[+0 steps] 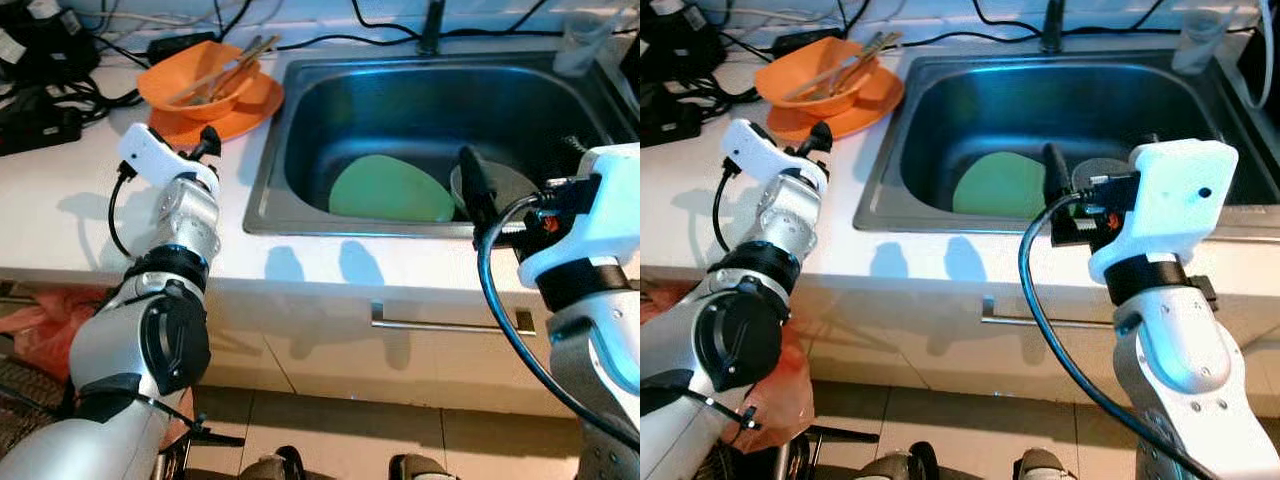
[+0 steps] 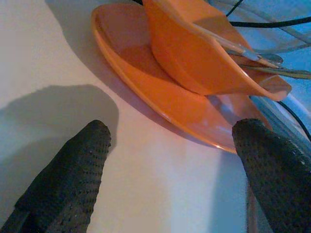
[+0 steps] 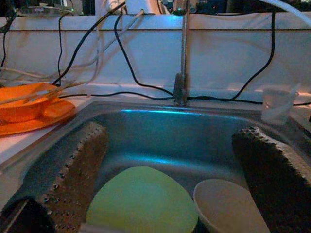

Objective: Kitchen organization

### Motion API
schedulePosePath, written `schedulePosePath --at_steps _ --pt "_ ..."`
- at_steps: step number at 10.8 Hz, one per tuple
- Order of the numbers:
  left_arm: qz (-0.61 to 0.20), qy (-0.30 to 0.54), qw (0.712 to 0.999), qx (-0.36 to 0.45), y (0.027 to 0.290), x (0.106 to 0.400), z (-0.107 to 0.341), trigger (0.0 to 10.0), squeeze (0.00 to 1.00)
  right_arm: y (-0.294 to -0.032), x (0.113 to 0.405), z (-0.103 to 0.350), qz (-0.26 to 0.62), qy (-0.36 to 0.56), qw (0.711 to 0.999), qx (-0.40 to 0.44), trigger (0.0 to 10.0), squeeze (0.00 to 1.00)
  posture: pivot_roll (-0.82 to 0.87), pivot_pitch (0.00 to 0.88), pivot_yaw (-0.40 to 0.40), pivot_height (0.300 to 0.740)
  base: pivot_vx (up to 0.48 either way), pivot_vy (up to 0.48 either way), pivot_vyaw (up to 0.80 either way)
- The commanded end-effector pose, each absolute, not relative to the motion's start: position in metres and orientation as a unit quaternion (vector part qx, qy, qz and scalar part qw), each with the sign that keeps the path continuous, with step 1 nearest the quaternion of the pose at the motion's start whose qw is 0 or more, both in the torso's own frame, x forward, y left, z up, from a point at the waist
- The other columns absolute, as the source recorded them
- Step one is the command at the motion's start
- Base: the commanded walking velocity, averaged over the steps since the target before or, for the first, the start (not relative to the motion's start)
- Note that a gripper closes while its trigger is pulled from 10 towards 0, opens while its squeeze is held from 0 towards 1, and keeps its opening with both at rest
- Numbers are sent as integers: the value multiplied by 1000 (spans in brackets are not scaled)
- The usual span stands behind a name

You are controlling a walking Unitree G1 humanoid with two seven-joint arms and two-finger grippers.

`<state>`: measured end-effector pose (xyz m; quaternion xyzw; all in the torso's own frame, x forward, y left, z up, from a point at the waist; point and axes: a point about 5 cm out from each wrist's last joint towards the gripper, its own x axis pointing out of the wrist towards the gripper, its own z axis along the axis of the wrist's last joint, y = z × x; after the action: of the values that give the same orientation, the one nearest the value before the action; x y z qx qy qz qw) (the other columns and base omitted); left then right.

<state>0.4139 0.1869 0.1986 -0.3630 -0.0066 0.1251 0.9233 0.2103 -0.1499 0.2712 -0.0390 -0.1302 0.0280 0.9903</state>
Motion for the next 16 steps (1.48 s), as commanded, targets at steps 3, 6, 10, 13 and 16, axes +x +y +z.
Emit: schedulePosePath --at_steps 3,6,10,13,16 --pt "98 19 916 -389 174 415 192 10000 0 -145 204 273 36 -131 990 -28 10000 353 -411 217 144 740 0 0 0" --pt "113 18 903 -415 179 415 194 10000 0 -143 204 274 38 -137 990 -16 10000 357 -442 244 153 740 0 0 0" --pt "124 6 885 -449 187 415 196 10000 0 -152 201 271 26 -139 990 -16 10000 353 -513 279 133 740 0 0 0" --pt "126 5 866 -483 190 414 193 10000 0 -159 198 268 28 -129 991 -8 10000 361 -507 282 98 740 0 0 0" --pt "131 -1 850 -510 193 412 188 0 0 -173 194 267 22 -117 993 -9 10000 361 -520 287 60 740 0 0 0"
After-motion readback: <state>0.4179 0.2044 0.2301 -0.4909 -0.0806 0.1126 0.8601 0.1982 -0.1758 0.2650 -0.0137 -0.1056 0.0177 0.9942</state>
